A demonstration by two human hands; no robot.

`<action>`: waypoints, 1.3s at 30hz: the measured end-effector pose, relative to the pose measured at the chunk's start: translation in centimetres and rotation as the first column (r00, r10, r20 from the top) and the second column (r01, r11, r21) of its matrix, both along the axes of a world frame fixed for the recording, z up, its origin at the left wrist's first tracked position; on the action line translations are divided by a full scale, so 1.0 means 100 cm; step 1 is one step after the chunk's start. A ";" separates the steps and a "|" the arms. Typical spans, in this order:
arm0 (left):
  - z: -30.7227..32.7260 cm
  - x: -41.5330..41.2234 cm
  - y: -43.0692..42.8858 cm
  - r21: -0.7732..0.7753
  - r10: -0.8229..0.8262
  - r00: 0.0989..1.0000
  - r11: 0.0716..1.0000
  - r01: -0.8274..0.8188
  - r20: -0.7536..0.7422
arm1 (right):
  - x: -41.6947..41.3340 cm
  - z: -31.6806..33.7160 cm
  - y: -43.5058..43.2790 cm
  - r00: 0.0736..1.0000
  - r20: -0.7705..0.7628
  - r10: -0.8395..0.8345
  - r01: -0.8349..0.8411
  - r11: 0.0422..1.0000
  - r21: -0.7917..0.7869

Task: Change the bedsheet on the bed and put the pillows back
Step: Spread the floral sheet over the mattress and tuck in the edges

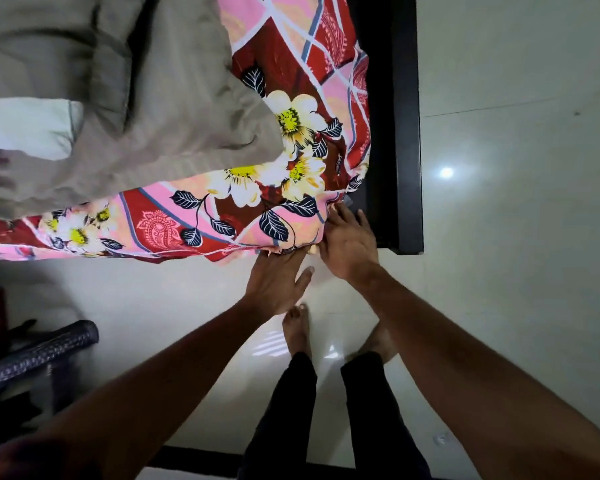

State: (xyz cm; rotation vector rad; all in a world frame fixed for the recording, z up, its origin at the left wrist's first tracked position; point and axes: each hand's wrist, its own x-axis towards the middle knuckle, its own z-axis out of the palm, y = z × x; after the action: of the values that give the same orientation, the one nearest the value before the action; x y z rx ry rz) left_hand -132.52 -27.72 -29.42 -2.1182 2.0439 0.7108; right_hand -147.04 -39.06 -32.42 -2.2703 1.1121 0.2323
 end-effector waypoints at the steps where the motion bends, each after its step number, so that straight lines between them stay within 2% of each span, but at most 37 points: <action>1: -0.002 0.006 0.000 -0.004 -0.033 0.999 0.999 0.033 0.011 | 0.000 -0.003 0.002 0.995 0.074 -0.068 0.070 0.997 -0.024; 4: -0.008 0.016 0.002 0.000 -0.087 0.995 0.996 0.088 0.043 | 0.005 -0.005 0.014 0.892 0.313 -0.325 0.354 0.935 -0.038; 6: -0.011 0.012 0.004 -0.027 -0.050 0.998 0.998 0.051 0.045 | -0.001 0.002 0.033 0.814 0.362 -0.454 0.513 0.855 -0.083; 7: -0.012 0.008 0.006 -0.039 -0.023 0.999 0.999 0.025 0.036 | -0.004 0.006 0.045 0.796 0.395 -0.458 0.538 0.835 -0.117; 8: -0.012 0.004 0.006 -0.049 -0.004 1.000 0.999 0.005 0.026 | -0.009 0.007 0.056 0.795 0.441 -0.416 0.519 0.843 -0.142; 10: -0.011 -0.001 0.009 -0.068 0.022 1.000 0.997 -0.022 -0.008 | -0.013 0.005 0.077 0.839 0.482 -0.254 0.378 0.908 -0.180; 12: -0.009 -0.001 0.011 -0.096 0.019 0.997 0.995 -0.025 -0.072 | -0.010 0.001 0.088 0.904 0.396 -0.160 0.258 0.944 -0.206; 16: 0.005 0.002 0.032 -0.187 0.034 0.987 0.980 -0.064 -0.159 | -0.001 0.003 0.086 0.955 0.242 -0.171 0.227 0.948 -0.224; 20: 0.011 0.018 0.059 -0.259 0.050 0.993 0.963 -0.077 -0.111 | 0.012 0.009 0.067 0.989 0.026 -0.143 0.146 0.979 -0.142; 24: -0.001 0.033 0.042 -0.217 0.004 1.000 0.976 -0.005 -0.005 | 0.025 0.011 0.055 0.983 -0.164 -0.080 0.075 0.997 -0.036; 27: -0.010 0.028 0.035 -0.162 0.025 0.999 0.987 -0.020 0.032 | 0.020 0.010 0.049 0.987 -0.150 -0.055 0.053 0.998 -0.020; 30: -0.018 0.025 0.042 -0.095 0.016 0.993 0.995 -0.005 0.117 | 0.015 0.011 0.045 0.997 -0.069 -0.032 0.031 0.999 -0.025; 34: -0.020 0.020 0.020 -0.165 0.107 0.994 0.981 -0.102 0.019 | -0.006 0.007 0.066 0.987 0.144 -0.076 0.100 0.981 -0.165; 37: -0.024 0.027 0.021 -0.161 0.053 0.999 0.986 -0.052 0.000 | -0.011 0.003 0.085 0.993 0.104 -0.060 0.078 0.981 -0.180; 39: -0.025 0.033 0.025 -0.188 0.014 0.998 0.982 -0.026 -0.068 | -0.001 0.003 0.080 0.997 0.049 -0.060 0.068 0.982 -0.177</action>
State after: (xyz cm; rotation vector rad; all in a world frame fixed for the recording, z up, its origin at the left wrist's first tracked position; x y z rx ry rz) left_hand -129.26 -25.25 -31.93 -2.2461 2.2086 0.6197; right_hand -147.12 -31.04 -32.15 -2.3786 1.2246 0.0586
